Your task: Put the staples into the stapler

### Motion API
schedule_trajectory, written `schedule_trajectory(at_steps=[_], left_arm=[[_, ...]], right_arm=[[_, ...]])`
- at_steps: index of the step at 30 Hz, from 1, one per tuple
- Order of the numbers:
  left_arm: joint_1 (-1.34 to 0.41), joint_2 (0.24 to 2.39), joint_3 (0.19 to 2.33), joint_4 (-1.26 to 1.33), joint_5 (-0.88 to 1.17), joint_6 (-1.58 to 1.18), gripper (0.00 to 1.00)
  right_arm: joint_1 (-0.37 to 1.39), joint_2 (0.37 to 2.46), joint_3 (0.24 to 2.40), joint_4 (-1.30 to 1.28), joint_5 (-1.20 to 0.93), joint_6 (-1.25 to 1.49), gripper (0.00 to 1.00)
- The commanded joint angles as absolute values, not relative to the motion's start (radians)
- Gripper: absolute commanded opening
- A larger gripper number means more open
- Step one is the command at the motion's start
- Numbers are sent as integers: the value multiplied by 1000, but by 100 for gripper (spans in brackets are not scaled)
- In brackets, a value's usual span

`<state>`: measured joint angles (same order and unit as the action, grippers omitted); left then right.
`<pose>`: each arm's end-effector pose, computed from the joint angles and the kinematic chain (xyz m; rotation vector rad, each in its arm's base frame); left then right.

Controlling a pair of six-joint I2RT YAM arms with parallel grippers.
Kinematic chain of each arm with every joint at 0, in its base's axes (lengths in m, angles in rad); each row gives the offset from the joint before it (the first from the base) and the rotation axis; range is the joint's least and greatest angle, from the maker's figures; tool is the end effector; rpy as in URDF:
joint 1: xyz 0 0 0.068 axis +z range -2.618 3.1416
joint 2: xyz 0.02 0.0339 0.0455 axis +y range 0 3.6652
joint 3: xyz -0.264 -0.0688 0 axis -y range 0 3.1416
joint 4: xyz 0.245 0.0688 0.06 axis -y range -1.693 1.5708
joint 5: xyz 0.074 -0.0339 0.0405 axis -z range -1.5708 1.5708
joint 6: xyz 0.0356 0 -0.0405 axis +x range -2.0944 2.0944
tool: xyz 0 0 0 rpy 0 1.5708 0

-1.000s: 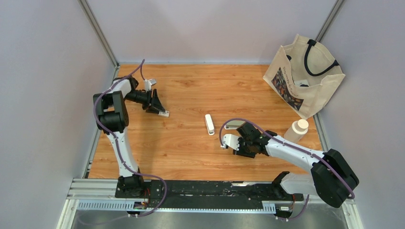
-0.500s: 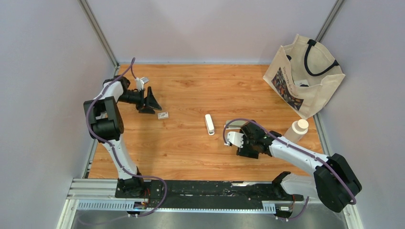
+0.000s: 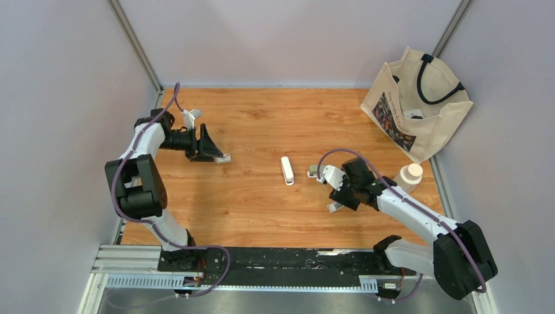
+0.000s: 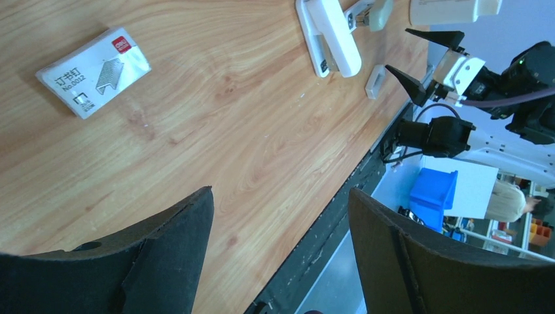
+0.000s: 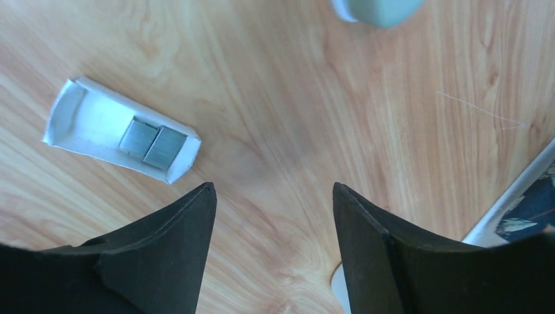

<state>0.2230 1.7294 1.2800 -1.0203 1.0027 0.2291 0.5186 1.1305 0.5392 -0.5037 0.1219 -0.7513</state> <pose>0.3166 0.0410 0.2291 0.0774 2.5149 -1.3148 0.1710 0.0926 0.1684 -1.5538 2.1757 -0.2373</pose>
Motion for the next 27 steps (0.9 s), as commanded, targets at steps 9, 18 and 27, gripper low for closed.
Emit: schedule_trajectory(at_steps=[9, 18, 27], left_arm=[[225, 1506, 1209, -965, 977, 170, 84], [225, 1497, 1190, -954, 969, 172, 84], [226, 1477, 1174, -933, 962, 164, 85]], right_arm=[[394, 1224, 839, -747, -210, -427, 54], [394, 1295, 802, -741, -180, -434, 49], [394, 1374, 810, -744, -178, -433, 45]])
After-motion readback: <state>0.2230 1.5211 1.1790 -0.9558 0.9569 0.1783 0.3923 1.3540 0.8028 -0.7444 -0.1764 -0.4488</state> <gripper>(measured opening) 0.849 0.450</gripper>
